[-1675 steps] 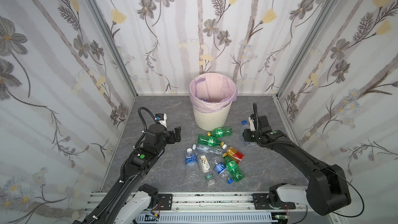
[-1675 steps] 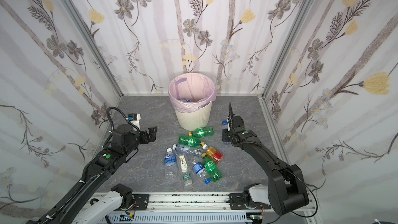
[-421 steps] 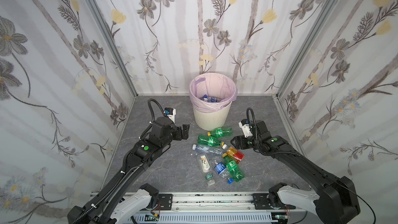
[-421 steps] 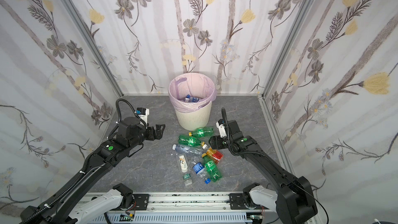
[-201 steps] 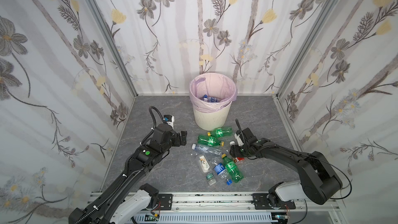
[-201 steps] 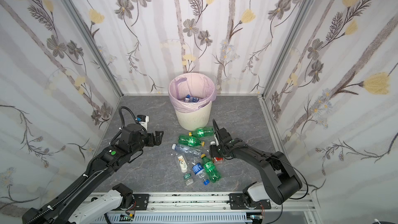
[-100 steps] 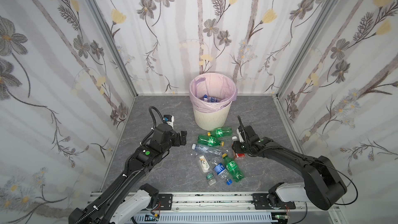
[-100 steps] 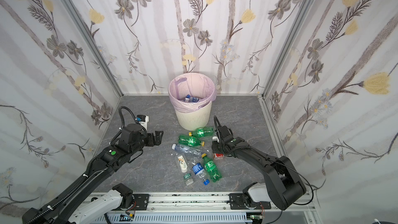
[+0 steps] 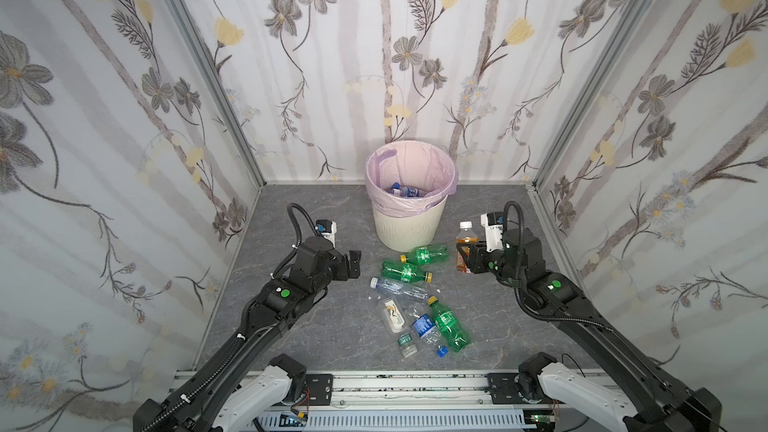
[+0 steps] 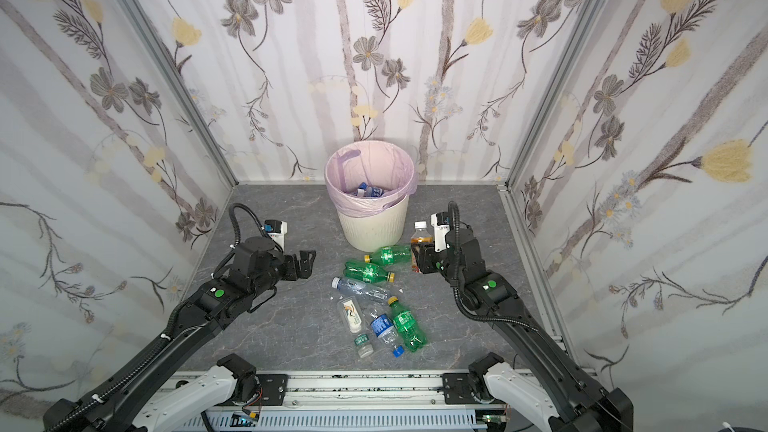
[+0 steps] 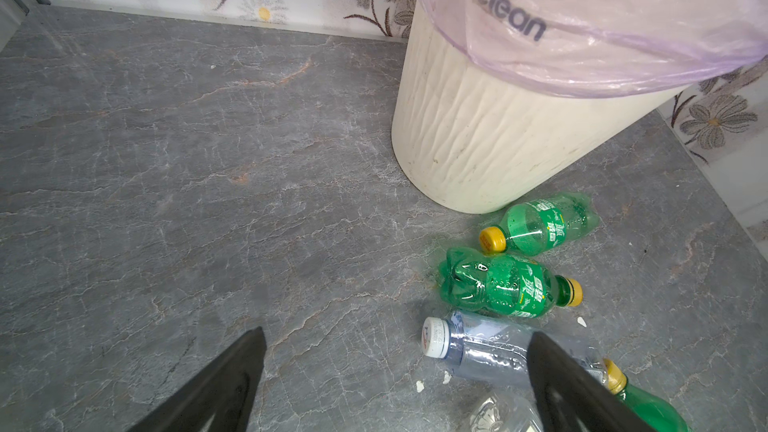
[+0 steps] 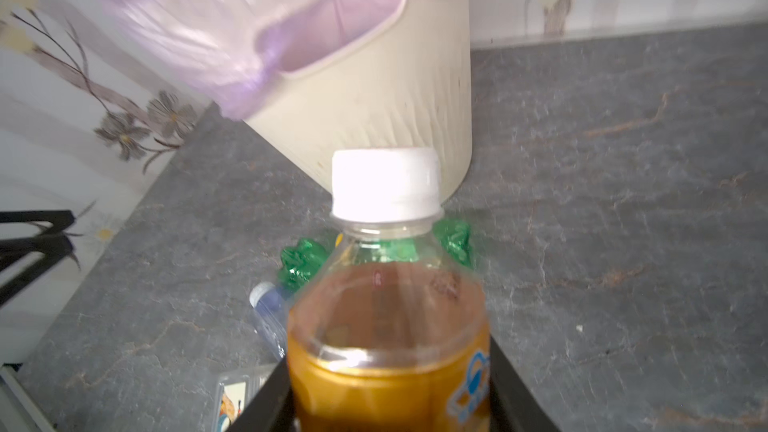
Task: Throw the plastic bottles in the bin
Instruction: 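Lift the orange tea bottle with the right gripper and release it into the bin, then draw the right gripper back while the left gripper reaches toward the clear flat bottle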
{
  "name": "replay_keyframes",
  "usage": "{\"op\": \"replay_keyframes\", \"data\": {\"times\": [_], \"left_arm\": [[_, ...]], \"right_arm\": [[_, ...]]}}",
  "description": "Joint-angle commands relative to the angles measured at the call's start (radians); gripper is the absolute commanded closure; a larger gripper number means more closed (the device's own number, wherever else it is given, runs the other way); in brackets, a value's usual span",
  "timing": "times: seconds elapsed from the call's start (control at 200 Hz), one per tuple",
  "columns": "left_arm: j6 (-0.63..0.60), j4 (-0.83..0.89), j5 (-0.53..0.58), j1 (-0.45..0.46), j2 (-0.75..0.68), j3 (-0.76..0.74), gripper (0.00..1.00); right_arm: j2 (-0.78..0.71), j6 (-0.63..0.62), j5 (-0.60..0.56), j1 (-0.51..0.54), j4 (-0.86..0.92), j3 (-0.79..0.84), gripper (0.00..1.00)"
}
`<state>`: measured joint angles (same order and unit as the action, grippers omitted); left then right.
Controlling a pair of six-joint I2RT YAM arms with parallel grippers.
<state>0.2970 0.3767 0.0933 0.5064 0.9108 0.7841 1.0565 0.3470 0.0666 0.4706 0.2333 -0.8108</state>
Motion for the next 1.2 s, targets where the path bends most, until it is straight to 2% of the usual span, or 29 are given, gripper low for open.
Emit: {"op": "replay_keyframes", "data": {"times": [0.0,0.185,0.425,0.575,0.675,0.734,0.799,0.874,0.984,1.194], "left_arm": [[0.013,-0.028,0.011,-0.001,0.004,0.011,0.00],[0.023,-0.028,0.014,-0.002,0.007,0.014,0.00],[0.034,-0.027,0.010,-0.002,-0.001,0.014,0.00],[0.043,-0.028,0.009,-0.002,-0.004,0.018,0.00],[0.060,-0.029,-0.001,-0.002,-0.001,0.021,0.00],[0.069,-0.029,-0.007,-0.001,0.002,0.020,0.00],[0.083,-0.028,-0.026,-0.002,-0.002,0.014,0.00],[0.100,-0.028,-0.055,-0.001,-0.015,0.002,0.00],[0.130,-0.029,-0.081,-0.002,-0.052,-0.023,0.00],[0.146,-0.028,-0.081,-0.002,-0.077,-0.052,0.00]], "right_arm": [[-0.080,-0.046,0.071,-0.017,-0.158,0.007,0.55],[-0.176,-0.057,0.116,-0.041,-0.303,0.024,0.55],[-0.139,-0.079,0.176,-0.047,-0.383,-0.020,0.56],[-0.003,-0.088,0.203,-0.049,-0.407,-0.145,0.56],[0.193,-0.074,0.206,-0.049,-0.427,-0.322,0.58],[0.339,-0.048,0.185,-0.050,-0.415,-0.453,0.50],[0.503,-0.049,0.204,-0.049,-0.344,-0.618,0.28],[0.638,-0.035,0.222,-0.048,-0.273,-0.748,0.17],[0.644,-0.026,0.220,-0.046,-0.303,-0.721,0.12],[0.530,-0.068,0.196,-0.056,-0.303,-0.598,0.11]]}}
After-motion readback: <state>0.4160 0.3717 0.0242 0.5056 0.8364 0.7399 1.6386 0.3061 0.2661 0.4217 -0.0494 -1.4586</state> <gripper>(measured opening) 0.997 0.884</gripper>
